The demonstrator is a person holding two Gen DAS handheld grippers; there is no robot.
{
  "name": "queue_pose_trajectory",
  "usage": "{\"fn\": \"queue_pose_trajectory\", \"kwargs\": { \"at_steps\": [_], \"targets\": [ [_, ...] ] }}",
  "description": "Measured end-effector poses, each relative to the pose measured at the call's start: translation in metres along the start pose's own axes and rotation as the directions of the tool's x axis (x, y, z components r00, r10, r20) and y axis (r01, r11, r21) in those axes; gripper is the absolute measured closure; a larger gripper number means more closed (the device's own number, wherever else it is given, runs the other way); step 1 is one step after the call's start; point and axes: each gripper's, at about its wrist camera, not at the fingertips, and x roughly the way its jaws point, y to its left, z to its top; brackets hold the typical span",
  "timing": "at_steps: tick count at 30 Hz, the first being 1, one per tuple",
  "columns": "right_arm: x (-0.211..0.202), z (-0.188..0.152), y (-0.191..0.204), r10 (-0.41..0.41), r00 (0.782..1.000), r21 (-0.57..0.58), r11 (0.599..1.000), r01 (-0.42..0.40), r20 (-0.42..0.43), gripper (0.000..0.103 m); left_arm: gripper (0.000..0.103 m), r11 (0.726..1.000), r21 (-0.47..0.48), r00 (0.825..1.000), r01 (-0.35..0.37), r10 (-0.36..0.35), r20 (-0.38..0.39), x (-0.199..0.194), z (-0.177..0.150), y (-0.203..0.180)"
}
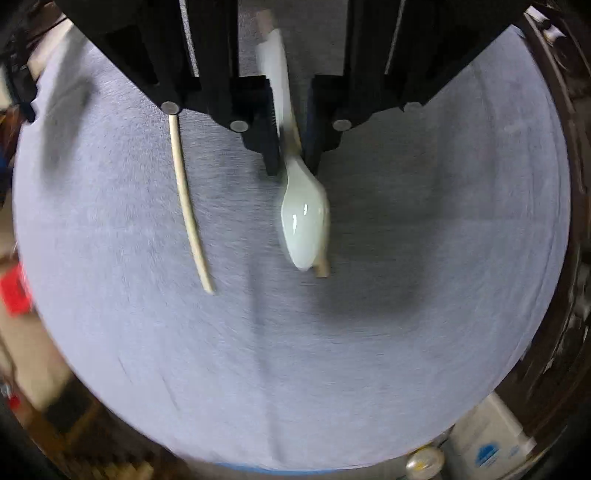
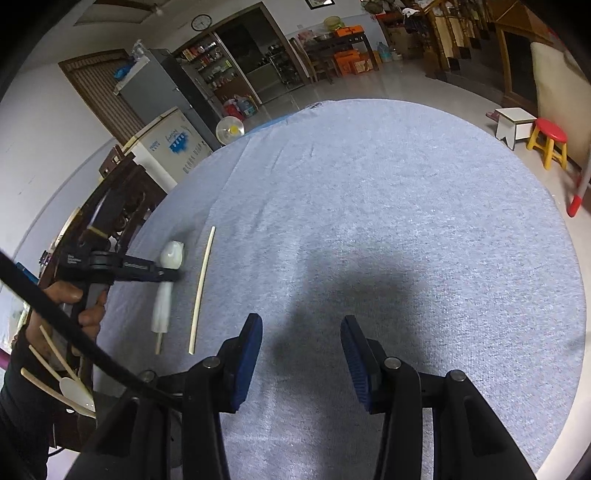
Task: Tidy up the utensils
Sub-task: 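Move both open tools back to the remaining spoons and chopsticks, then grasp a white plastic spoon by its handle with the left tool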
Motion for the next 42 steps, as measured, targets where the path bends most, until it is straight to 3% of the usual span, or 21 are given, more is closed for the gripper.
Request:
{"fn": "queue_pose_trajectory", "kwargs": {
  "at_steps": [4,7,11,13,14,15,19,22,28,33,38,42],
  "targets": [
    [0.001,0.001,0.006,0.006,1.000,-0.009,1.000,-0.006,0.002,0.055,0.096,0.988,-0.055,0.987,0.142,-0.138,0.080,-0.033,-0.008,0.026],
    [0.003,-0.001,0.011,0.007,1.000,-0.016,1.000,-0.007,0.000,0.055,0.096,0.964,-0.052,0.960,0.261,-0.253,0.124,-0.055,-0.014,0.032],
    [0.003,-0.003,0.016,0.005,1.000,-0.032,0.999,-0.005,-0.007,0.055,0.095,0.934,-0.024,0.924,0.357,-0.350,0.155,-0.067,-0.019,0.025],
    [0.002,-0.004,0.017,0.000,1.000,-0.036,0.999,0.000,-0.005,0.055,0.084,0.907,-0.025,0.896,0.420,-0.410,0.171,-0.068,-0.019,0.026],
    [0.002,-0.004,0.016,-0.002,1.000,-0.036,0.999,0.002,-0.007,0.055,0.067,0.904,-0.025,0.893,0.427,-0.417,0.168,-0.066,-0.018,0.027],
    [0.002,-0.004,0.016,-0.003,1.000,-0.036,0.999,0.003,-0.009,0.055,0.053,0.909,-0.035,0.899,0.415,-0.404,0.172,-0.064,-0.018,0.029],
    [0.000,-0.004,0.012,-0.013,1.000,-0.037,0.999,0.012,-0.010,0.055,0.052,0.947,-0.063,0.935,0.315,-0.298,0.192,-0.060,-0.019,0.040],
    [0.003,-0.003,0.011,-0.014,1.000,-0.035,0.999,0.013,-0.017,0.055,0.052,0.962,-0.033,0.950,0.269,-0.260,0.173,-0.052,-0.019,0.043],
    [0.012,0.007,0.021,0.014,0.999,-0.055,0.998,-0.017,-0.043,0.055,0.052,0.965,0.056,0.958,0.257,-0.262,0.115,-0.039,-0.021,0.024],
    [0.027,0.025,0.032,0.095,0.992,-0.034,0.995,-0.098,-0.088,0.055,0.053,0.964,-0.002,0.961,0.264,-0.263,0.088,-0.026,0.006,0.020],
    [0.036,0.035,0.033,0.100,0.991,-0.012,0.995,-0.101,-0.085,0.055,0.053,0.969,-0.010,0.969,0.248,-0.248,0.018,-0.009,0.034,0.003],
    [0.040,0.029,0.028,0.092,0.991,0.007,0.996,-0.092,-0.100,0.055,0.054,0.982,0.007,0.981,0.188,-0.187,-0.049,0.005,0.052,-0.020]
  ]
}}
